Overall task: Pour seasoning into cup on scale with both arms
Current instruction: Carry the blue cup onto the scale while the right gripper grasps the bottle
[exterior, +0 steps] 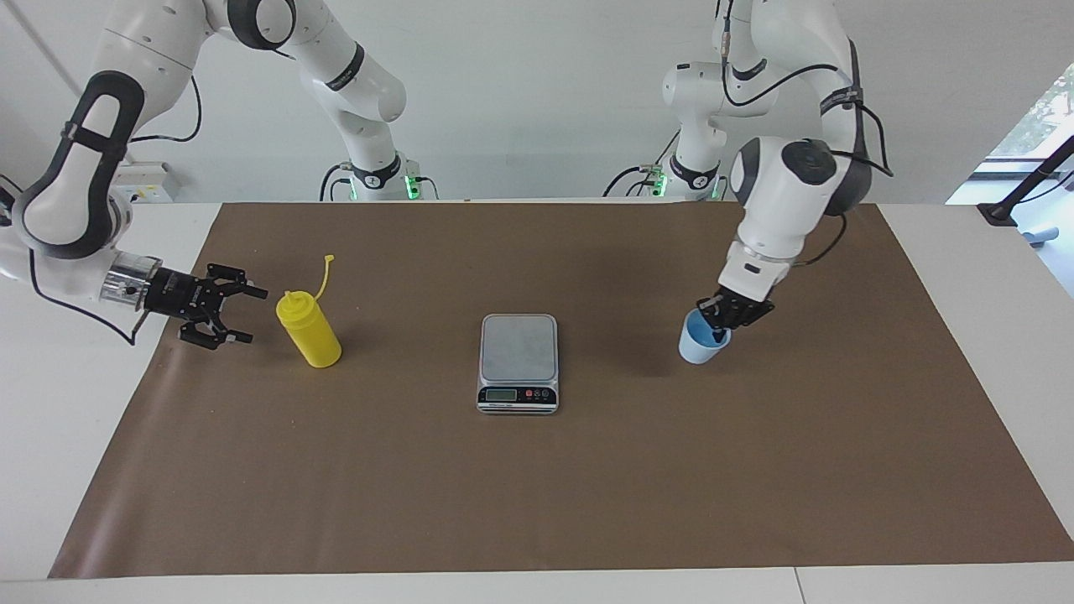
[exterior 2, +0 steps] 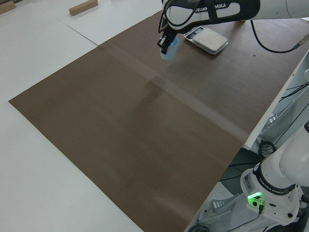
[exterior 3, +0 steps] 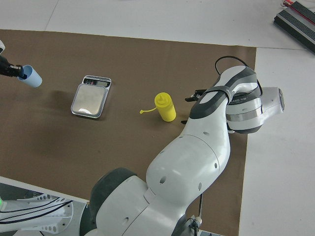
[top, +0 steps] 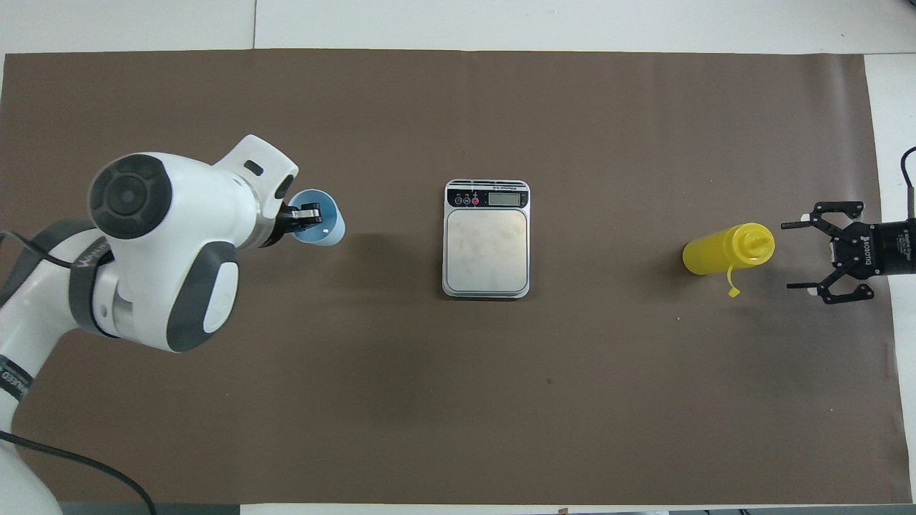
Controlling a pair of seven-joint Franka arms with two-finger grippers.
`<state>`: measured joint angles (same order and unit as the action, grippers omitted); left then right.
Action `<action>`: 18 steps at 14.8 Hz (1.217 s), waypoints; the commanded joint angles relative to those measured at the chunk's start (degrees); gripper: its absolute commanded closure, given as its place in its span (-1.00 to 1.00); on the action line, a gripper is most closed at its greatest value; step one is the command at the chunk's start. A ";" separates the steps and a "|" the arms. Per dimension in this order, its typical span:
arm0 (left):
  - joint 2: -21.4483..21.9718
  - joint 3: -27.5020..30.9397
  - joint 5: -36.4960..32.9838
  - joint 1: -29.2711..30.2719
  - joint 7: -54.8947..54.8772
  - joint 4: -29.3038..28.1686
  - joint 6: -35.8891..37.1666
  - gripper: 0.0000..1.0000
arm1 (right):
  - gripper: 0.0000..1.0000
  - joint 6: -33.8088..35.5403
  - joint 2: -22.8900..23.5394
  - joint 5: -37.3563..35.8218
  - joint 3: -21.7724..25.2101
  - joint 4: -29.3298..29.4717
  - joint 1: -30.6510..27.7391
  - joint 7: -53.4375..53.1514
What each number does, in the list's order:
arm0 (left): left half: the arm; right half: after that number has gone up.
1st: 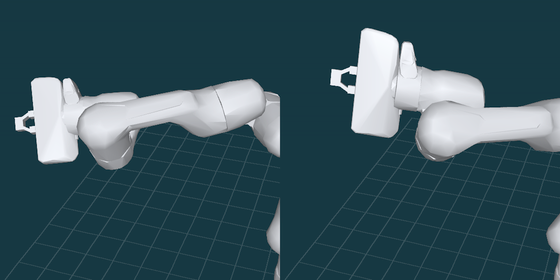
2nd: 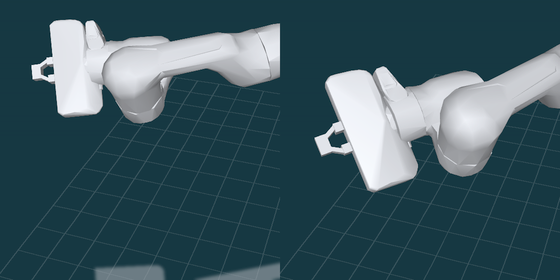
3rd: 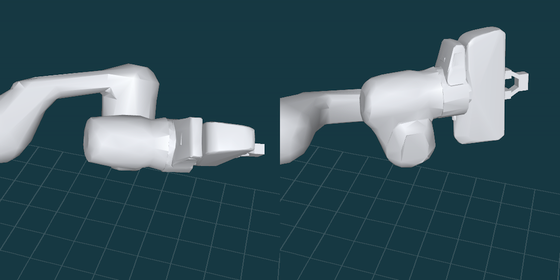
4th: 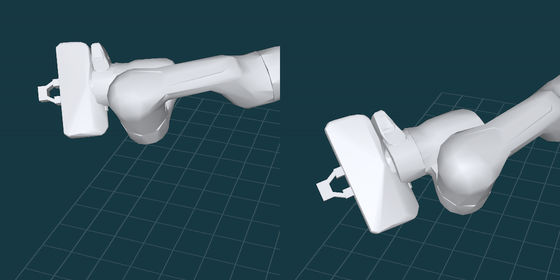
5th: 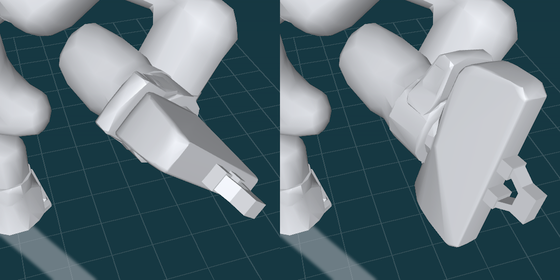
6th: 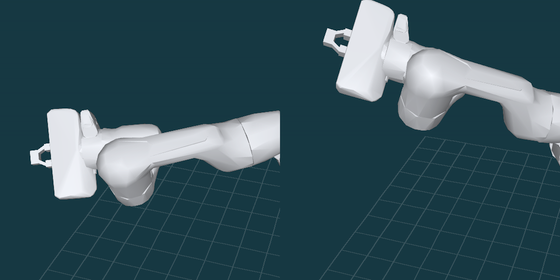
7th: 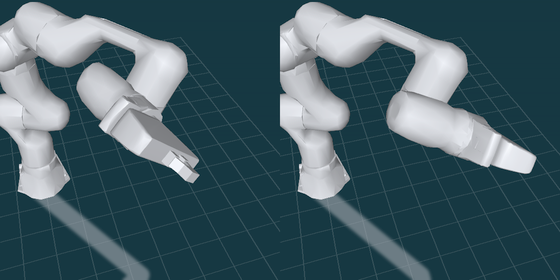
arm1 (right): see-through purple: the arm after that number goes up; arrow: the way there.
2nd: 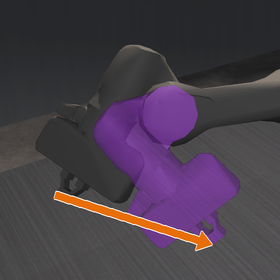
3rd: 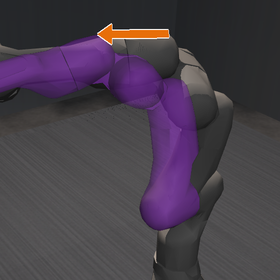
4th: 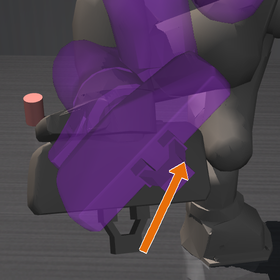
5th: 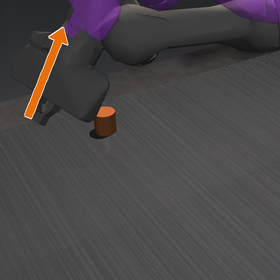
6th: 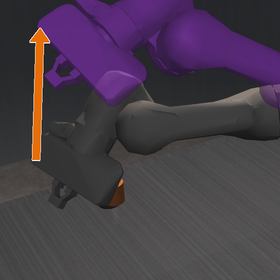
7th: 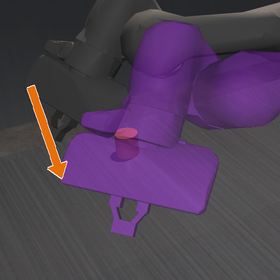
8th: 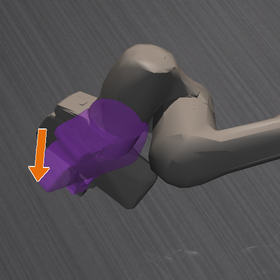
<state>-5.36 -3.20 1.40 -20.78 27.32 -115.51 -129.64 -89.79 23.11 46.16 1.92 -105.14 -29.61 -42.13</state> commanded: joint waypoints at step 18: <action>-18.72 0.83 -10.10 -19.74 31.04 18.22 -4.04 -0.99 | -1.00 -9.52 -1.49 3.41 -0.87 -5.34 7.80 1.26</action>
<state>-24.26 -2.95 -7.58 -39.93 57.68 -95.44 -131.00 -97.94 22.97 48.11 1.22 -108.67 -22.43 -42.01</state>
